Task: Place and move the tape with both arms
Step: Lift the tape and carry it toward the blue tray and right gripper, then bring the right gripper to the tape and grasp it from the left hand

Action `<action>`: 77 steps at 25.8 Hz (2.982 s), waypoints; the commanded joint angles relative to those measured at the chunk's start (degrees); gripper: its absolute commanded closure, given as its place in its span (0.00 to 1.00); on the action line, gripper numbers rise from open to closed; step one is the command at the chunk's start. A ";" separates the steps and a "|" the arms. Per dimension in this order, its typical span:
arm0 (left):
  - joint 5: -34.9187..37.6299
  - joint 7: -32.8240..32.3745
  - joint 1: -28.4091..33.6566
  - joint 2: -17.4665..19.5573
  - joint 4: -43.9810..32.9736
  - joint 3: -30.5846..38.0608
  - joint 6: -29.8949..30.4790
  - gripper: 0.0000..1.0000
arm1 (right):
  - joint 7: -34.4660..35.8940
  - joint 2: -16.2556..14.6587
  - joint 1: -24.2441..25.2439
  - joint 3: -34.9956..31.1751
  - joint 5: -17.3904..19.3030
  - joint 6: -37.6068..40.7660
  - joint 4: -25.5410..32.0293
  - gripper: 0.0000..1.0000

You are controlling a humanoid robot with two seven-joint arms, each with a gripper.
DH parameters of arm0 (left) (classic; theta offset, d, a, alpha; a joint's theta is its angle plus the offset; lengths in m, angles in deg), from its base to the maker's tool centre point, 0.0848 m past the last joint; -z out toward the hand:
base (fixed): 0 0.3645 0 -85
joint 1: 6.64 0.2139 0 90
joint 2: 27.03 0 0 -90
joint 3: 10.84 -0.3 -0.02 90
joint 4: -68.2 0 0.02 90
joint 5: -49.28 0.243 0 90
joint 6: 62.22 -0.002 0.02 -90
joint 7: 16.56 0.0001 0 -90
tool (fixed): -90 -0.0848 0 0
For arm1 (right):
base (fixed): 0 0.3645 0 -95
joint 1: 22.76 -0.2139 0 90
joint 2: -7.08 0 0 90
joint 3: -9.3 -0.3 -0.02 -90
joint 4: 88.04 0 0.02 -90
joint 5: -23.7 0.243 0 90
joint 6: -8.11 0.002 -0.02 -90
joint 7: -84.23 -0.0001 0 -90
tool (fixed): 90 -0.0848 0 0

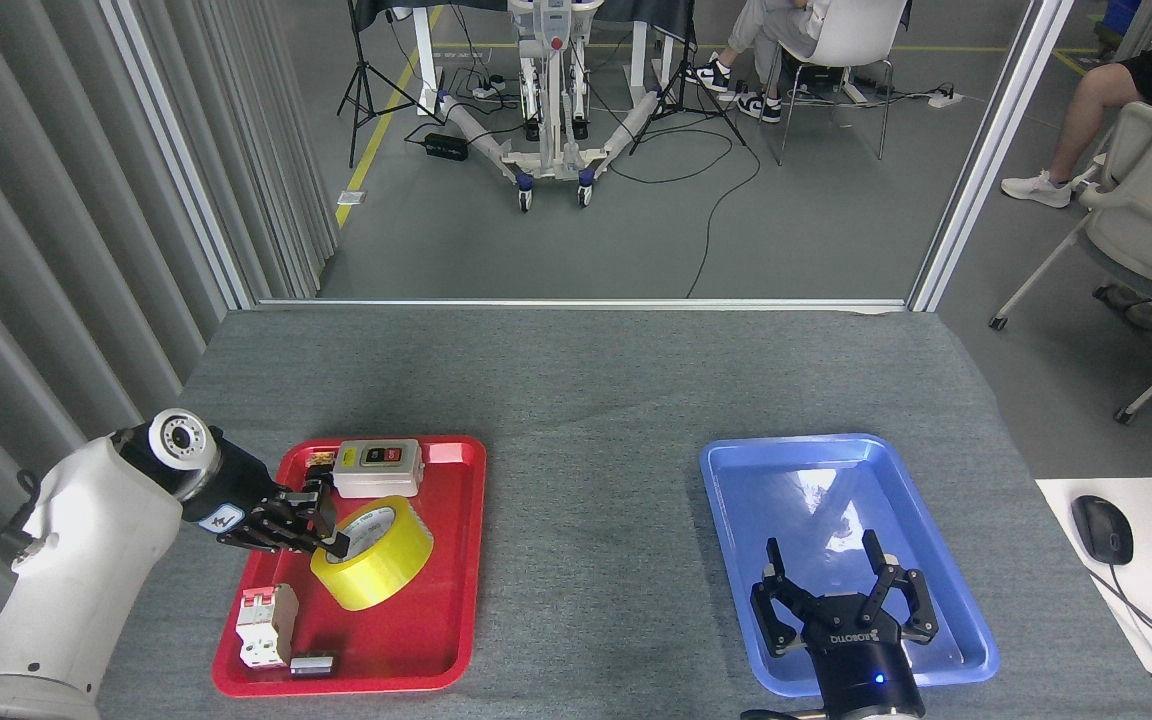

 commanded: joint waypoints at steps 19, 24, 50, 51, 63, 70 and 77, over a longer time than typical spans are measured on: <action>-38.37 -6.83 8.54 -10.66 -19.83 3.59 -29.26 1.00 | 18.66 -6.85 -0.05 4.06 -0.82 -0.11 -2.37 0.00; -37.58 -4.19 9.24 -18.84 -20.27 7.63 -30.32 1.00 | 24.20 -14.06 -0.05 7.67 -4.24 -0.38 -2.46 0.00; -28.70 4.77 16.18 -23.23 -16.93 6.40 -19.51 1.00 | 26.22 -27.15 -1.72 24.46 -5.65 -1.61 -0.70 0.00; -28.61 4.77 16.18 -23.06 -16.93 6.40 -19.51 1.00 | 26.22 -28.03 -1.72 25.25 -5.65 -1.96 -0.62 0.00; -27.73 4.77 16.36 -22.53 -17.19 6.49 -19.42 1.00 | 26.13 -29.09 -5.94 33.16 -9.17 -3.80 -1.49 0.01; -27.47 4.86 16.45 -22.53 -17.54 6.49 -19.42 1.00 | 25.96 -25.31 -7.43 35.00 -9.43 -3.89 -3.51 0.01; -27.38 4.86 16.45 -22.53 -17.63 6.49 -19.42 1.00 | 25.96 -24.43 -10.16 37.82 -9.34 -4.16 -5.54 0.11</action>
